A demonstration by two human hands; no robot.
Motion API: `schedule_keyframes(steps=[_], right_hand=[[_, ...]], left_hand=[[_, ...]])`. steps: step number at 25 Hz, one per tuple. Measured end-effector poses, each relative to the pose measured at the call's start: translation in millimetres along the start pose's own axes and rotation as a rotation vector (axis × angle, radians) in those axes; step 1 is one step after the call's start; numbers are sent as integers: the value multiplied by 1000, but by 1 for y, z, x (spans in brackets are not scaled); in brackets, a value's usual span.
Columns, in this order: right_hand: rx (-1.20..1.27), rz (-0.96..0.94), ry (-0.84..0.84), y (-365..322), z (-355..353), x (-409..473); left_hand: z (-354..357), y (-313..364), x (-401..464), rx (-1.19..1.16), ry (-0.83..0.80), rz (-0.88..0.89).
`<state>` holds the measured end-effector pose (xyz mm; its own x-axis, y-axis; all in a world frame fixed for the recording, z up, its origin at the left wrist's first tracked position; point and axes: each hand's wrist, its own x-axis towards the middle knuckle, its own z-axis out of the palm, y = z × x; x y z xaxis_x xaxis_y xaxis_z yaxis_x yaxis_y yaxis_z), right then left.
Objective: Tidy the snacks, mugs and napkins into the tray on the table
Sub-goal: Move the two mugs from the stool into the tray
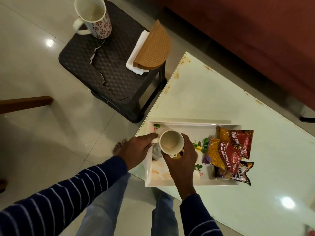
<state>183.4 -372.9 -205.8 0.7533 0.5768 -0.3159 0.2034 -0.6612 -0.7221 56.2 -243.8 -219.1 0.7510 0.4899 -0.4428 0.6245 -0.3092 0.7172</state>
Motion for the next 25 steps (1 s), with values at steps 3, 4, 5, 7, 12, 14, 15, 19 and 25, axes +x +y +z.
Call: schedule_keyframes(steps=[3,4,5,7,12,14,15,19,25], right_hand=[[-4,39,5,-6,0,0],[-18,49,-12,-9,-2,0],[-57,60,-46,-12,-5,-1],[-224,59,-96,-22,-17,-4],[-159,-133,57,-88,-39,26],[-100,-193,6,-129,-27,54],[-91,-221,-30,-148,-18,72],[-50,-306,-193,-214,27,153],[10,-240,-416,-279,115,251]], left_hand=[[1,-1,3,-24,-1,19],[-1,-2,3,-25,-1,33],[-3,-3,3,-20,5,57],[-13,-7,0,-10,25,106],[-83,-32,14,-1,401,80],[-125,-47,30,19,631,35],[-146,-55,39,35,711,2],[-221,-83,75,-42,778,-137],[-283,-113,130,-84,644,-255]])
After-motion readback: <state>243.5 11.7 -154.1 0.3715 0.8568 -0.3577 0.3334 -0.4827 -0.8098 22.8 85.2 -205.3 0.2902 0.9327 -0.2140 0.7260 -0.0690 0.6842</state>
